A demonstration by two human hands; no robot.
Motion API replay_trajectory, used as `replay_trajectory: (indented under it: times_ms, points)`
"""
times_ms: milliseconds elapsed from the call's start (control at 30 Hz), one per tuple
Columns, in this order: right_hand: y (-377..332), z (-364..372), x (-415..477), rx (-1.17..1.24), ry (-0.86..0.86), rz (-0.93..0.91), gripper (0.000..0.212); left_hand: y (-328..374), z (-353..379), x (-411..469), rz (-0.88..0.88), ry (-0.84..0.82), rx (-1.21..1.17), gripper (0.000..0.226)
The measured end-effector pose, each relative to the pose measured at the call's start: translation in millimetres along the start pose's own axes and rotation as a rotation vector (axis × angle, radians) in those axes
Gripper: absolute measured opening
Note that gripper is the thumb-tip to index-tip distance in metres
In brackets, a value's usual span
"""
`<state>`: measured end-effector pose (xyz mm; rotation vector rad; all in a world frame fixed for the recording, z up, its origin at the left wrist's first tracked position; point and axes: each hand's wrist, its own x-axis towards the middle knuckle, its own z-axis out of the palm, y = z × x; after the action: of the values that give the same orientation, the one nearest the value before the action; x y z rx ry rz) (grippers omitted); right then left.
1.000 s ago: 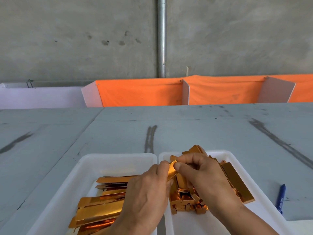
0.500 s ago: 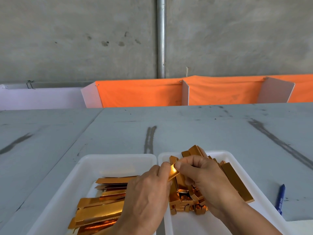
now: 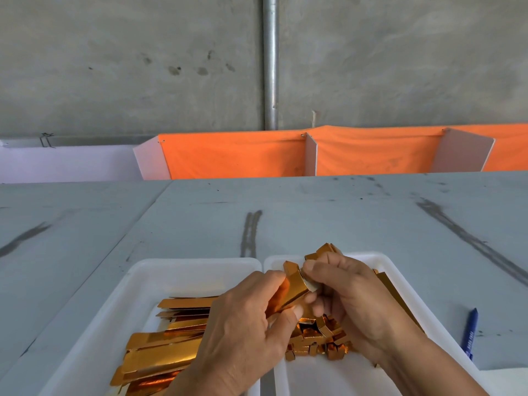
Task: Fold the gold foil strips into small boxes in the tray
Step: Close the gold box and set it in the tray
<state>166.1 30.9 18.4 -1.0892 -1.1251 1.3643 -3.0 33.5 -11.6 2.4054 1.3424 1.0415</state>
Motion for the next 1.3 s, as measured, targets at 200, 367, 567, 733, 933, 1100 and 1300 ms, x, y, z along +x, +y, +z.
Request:
replay_trajectory:
  times_ms: [200,367,567,733,933,1100,1300]
  points:
    - [-0.1,-4.8,2.0,0.021,-0.05,-0.013,0.005,-2.1,-3.1,0.9,0.007,-0.022,-0.05,0.039]
    - [-1.1,-10.4,3.1,-0.018,-0.082,0.016,0.012,-3.6,-4.2,0.8,0.0,-0.06,-0.047,0.034]
    - [-3.2,-11.8,1.9,-0.079,-0.129,0.007,0.018,-5.0,-3.7,-0.3,-0.024,-0.092,-0.087,0.032]
    - [-0.3,-11.9,3.2,-0.184,-0.053,-0.043,0.011,-4.7,-1.3,-1.8,-0.03,-0.084,-0.081,0.035]
    - [1.4,-10.3,3.1,-0.261,0.005,-0.104,0.008,-3.4,-0.8,-1.0,-0.039,-0.083,-0.047,0.039]
    - [3.9,-11.5,3.3,-0.33,0.03,-0.133,0.01,-6.5,-3.9,0.5,0.003,-0.103,0.055,0.054]
    - [2.1,-11.4,3.6,-0.319,0.05,-0.146,0.013,-5.1,-0.2,-0.3,-0.09,-0.185,-0.068,0.064]
